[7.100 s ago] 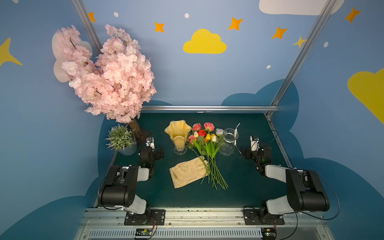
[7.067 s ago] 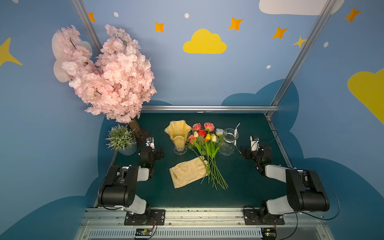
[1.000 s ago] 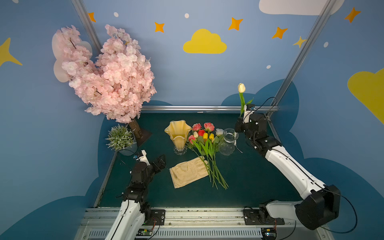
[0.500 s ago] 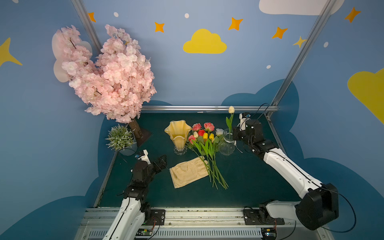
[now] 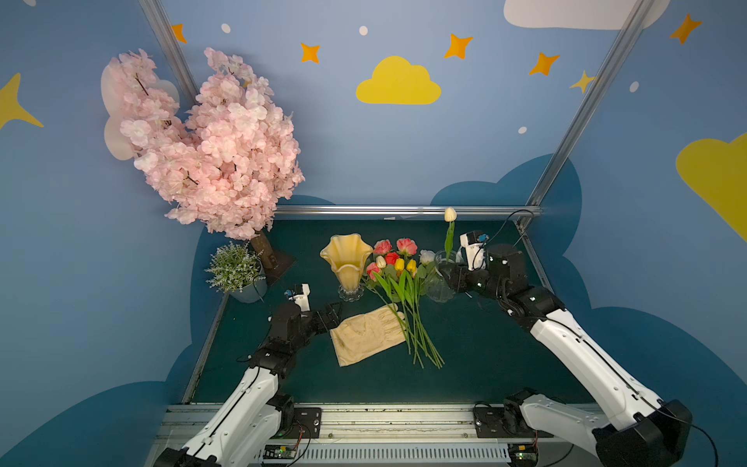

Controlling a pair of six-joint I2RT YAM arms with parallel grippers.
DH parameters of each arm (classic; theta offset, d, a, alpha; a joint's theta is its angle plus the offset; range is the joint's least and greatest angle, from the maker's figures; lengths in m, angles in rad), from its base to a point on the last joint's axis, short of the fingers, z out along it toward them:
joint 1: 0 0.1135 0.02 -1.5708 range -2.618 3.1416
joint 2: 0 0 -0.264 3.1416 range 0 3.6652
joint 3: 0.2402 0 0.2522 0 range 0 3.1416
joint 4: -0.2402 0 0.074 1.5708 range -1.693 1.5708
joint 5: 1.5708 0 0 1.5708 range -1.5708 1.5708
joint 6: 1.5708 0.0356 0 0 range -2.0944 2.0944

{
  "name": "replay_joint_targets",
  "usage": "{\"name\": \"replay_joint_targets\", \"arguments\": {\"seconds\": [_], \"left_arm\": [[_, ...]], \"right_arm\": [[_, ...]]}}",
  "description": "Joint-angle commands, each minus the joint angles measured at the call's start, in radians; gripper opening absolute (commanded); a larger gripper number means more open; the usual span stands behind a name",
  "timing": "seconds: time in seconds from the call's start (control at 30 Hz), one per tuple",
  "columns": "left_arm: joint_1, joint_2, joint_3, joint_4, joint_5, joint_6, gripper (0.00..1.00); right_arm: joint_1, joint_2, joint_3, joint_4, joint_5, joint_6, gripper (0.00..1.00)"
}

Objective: Arrange the flowers in different vases according to their variety
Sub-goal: Insert the flower into the vase, then pick up the flower at the center of the board.

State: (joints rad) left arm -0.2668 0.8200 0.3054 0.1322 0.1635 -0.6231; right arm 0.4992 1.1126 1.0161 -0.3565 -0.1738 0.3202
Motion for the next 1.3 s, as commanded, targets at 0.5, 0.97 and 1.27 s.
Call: {"name": "replay_joint_targets", "arguments": {"seconds": [0.5,0.97,1.27], "left_arm": [[-0.143,0.223,0.155,-0.032,-0.048,0.094,1.0],[-0.142,0.119,0.13,-0.074,-0.16,0.089,0.99],[-0.141,0.108,0.127,-0.072,-0.162,0.09,0.99]], "right_arm": [[0.206,0.322,0.039,-0.117,-0.075,0.107,0.42],[0.251,0.629,0.257,-0.212,-0.046,0.047,0.31],[0.255,0.768,0.368,-0.262,-0.02,0.019,0.27]]}}
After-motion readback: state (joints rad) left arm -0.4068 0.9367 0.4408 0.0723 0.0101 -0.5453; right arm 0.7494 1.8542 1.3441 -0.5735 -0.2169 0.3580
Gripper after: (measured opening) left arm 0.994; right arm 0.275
